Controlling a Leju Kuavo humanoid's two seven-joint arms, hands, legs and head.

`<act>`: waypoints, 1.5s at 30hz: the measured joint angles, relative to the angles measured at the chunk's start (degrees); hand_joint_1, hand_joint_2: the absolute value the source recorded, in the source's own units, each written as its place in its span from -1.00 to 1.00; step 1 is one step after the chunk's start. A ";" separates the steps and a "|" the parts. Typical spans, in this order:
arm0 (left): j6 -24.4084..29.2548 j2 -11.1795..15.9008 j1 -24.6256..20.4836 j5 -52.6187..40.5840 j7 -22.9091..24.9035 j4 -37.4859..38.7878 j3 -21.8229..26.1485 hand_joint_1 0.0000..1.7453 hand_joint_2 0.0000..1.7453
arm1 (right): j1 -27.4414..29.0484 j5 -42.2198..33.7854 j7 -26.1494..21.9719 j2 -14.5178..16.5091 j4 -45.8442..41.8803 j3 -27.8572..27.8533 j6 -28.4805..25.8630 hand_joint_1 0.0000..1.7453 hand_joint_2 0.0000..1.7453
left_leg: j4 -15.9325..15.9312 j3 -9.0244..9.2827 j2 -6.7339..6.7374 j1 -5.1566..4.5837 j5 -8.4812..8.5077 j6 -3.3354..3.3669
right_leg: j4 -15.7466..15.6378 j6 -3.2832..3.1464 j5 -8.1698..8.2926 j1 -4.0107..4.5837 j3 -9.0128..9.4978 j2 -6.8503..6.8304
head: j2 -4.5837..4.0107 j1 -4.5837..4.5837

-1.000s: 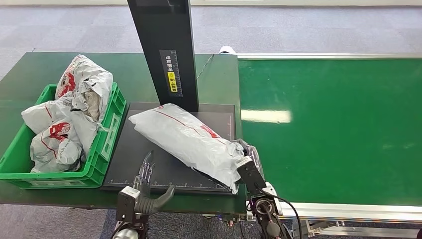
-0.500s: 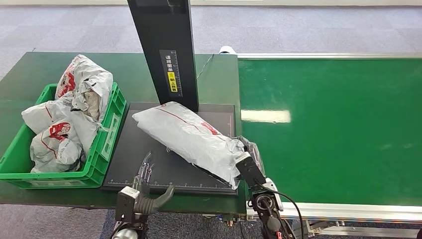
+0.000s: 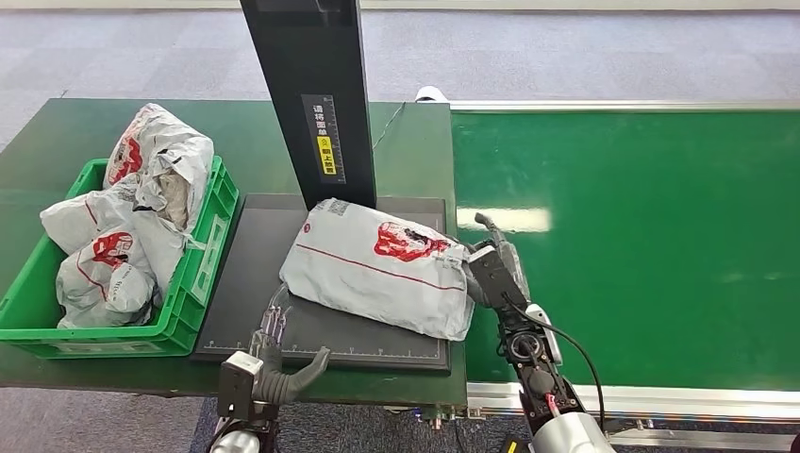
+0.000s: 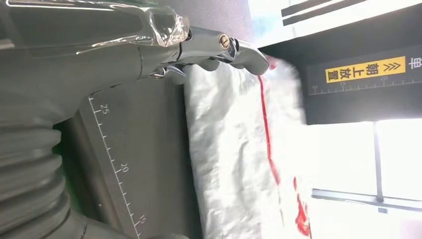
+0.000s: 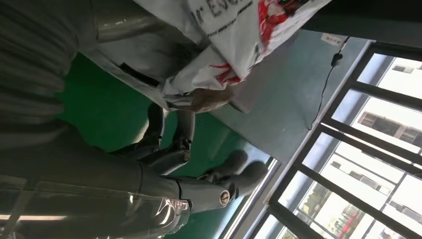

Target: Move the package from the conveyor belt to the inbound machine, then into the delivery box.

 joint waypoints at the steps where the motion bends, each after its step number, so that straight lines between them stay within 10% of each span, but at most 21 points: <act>1: -0.08 0.00 0.00 0.03 0.05 -0.02 0.00 -1.00 1.00 | 0.01 0.03 -0.01 -0.08 0.18 -0.20 -0.20 -1.00 1.00 | 0.00 -0.01 0.00 0.00 0.00 0.00 | 0.00 0.00 0.00 0.00 0.00 0.00 | 0.00 0.00; 21: -0.27 0.17 0.36 0.45 0.33 -0.47 0.26 -1.00 1.00 | 2.42 -2.94 -2.92 0.69 -0.22 -0.47 5.19 -1.00 1.00 | -0.01 -0.01 0.00 0.00 0.00 0.00 | 0.00 0.00 0.00 0.00 0.00 0.00 | 0.00 0.01; 32: -0.31 0.69 1.09 0.47 -0.43 -1.04 0.74 -1.00 1.00 | 10.65 -30.05 -5.61 -0.43 -10.87 -6.46 34.03 -1.00 1.00 | -0.01 -0.04 -0.02 -0.01 -0.03 0.00 | 0.00 0.01 -0.02 -0.01 0.00 -0.03 | 0.00 0.01; 45: -0.33 0.66 1.15 -0.26 -0.41 -1.08 1.56 -1.00 1.00 | 12.21 -28.42 -4.05 -0.63 -14.16 -8.01 33.77 -1.00 1.00 | -0.01 0.00 -0.03 0.00 -0.01 0.00 | 0.00 0.00 -0.02 0.00 0.01 -0.03 | 0.00 0.01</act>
